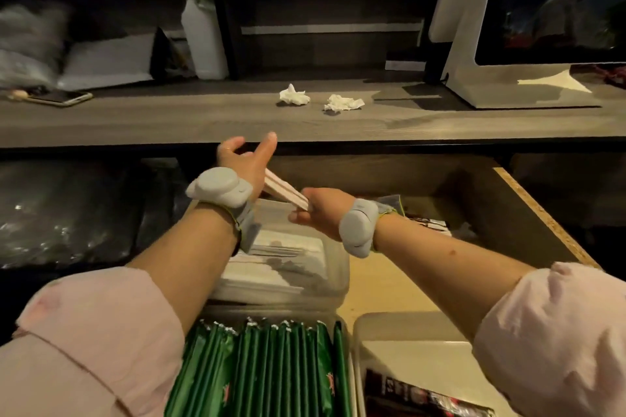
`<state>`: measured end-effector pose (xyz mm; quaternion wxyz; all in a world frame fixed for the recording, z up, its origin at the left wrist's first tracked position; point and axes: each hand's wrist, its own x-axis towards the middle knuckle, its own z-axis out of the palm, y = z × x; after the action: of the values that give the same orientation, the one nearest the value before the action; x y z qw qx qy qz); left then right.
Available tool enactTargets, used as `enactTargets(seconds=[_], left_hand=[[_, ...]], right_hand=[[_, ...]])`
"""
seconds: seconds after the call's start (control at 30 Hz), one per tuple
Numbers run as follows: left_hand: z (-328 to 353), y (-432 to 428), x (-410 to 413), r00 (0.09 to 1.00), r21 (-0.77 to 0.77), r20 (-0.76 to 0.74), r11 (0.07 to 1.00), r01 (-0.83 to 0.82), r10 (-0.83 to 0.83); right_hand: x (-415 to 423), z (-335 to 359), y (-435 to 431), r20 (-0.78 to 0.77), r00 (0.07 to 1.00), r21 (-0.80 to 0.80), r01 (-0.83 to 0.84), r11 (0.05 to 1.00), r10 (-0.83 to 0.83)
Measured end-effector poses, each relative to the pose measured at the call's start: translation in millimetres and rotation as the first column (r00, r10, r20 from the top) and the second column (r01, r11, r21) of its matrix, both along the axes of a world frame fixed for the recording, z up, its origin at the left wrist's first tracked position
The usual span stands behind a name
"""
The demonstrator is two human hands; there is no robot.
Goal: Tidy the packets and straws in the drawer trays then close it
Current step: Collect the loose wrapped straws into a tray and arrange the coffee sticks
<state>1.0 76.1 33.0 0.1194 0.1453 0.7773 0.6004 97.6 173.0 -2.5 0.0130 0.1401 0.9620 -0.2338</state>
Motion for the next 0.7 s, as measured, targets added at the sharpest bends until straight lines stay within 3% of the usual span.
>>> enactTargets(seconds=[0.07, 0.17, 0.33, 0.43, 0.53, 0.6, 0.63, 0.7], left_hand=[[0, -17, -11, 0.996, 0.051, -0.091, 0.999, -0.02, 0.025], [-4, -30, -15, 0.984, -0.001, -0.174, 0.999, 0.04, -0.04], [-17, -27, -13, 0.987, -0.04, -0.101, 0.992, 0.121, -0.124], [-23, -24, -11, 0.985, -0.085, -0.089, 0.986, 0.14, -0.148], [-26, -8, -4, 0.985, -0.084, -0.053, 0.984, 0.159, -0.164], [-25, 8, 3, 0.977, -0.035, 0.061, 0.978, 0.208, -0.205], [-24, 19, 9, 0.962, -0.006, 0.128, 0.97, 0.243, -0.24], [-20, 38, 28, 0.913, 0.044, 0.266, 0.95, 0.309, -0.309]], right_hand=[[-10, -8, -7, 0.116, 0.992, 0.129, -0.063, 0.99, 0.048], [-26, -26, -13, 0.195, 0.977, 0.218, -0.124, 0.968, 0.081], [-43, -39, -16, 0.22, 0.974, 0.063, -0.065, 0.996, 0.049], [-42, -42, -12, 0.263, 0.961, 0.136, -0.127, 0.983, 0.087], [-19, -33, 8, 0.02, 0.999, 0.066, -0.031, 0.997, 0.03], [2, -28, 36, -0.151, 0.983, -0.021, 0.101, 0.995, -0.103], [13, -27, 54, -0.164, 0.968, -0.056, 0.185, 0.981, -0.192], [36, -32, 92, -0.015, 0.948, -0.01, 0.317, 0.948, -0.317]])
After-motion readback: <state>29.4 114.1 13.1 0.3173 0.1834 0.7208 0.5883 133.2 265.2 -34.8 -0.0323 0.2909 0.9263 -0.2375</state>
